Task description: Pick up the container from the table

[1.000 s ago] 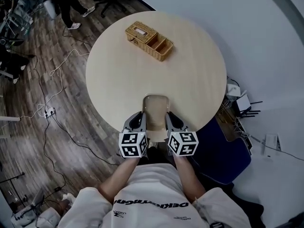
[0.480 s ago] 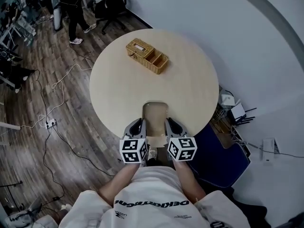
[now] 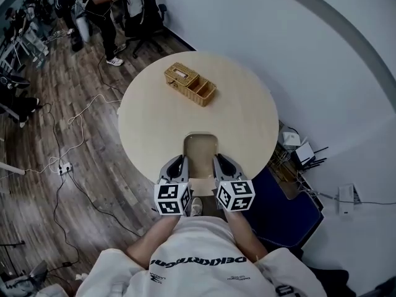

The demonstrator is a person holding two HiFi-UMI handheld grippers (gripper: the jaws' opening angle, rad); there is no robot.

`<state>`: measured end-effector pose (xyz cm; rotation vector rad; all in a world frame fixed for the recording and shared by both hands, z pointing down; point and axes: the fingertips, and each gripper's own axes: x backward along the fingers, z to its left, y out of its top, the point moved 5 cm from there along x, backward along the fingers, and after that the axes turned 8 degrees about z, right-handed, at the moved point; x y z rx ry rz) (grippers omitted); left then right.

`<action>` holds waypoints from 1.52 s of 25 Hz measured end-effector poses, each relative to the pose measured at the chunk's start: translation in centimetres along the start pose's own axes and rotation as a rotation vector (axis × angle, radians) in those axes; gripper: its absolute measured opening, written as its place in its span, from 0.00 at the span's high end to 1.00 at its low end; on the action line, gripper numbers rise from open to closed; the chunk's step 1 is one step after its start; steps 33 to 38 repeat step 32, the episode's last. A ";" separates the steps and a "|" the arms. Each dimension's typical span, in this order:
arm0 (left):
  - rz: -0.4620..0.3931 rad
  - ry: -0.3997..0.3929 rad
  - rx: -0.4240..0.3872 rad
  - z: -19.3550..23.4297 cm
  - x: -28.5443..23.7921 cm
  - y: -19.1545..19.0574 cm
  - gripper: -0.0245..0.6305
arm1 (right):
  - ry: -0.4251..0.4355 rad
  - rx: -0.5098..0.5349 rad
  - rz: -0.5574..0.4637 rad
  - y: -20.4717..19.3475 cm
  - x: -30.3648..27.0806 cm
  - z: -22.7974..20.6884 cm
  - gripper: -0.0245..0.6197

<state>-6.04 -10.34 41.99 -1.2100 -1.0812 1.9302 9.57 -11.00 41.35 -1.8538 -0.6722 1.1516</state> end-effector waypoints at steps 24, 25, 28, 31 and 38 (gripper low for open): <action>-0.066 -0.015 -0.054 -1.0 0.9 1.7 0.91 | -0.014 0.044 -0.073 1.8 1.4 0.3 0.86; -0.066 -0.014 -0.056 -1.0 0.8 1.7 0.91 | -0.013 0.043 -0.073 1.8 1.3 0.3 0.86; -0.063 -0.009 -0.055 -0.6 0.7 1.8 0.91 | -0.008 0.045 -0.072 1.9 1.0 0.4 0.86; -0.063 -0.002 -0.047 -0.2 0.6 1.9 0.91 | -0.001 0.054 -0.070 2.1 0.7 0.7 0.86; -0.062 0.000 -0.044 0.0 0.6 1.9 0.91 | 0.002 0.057 -0.069 2.1 0.5 0.8 0.86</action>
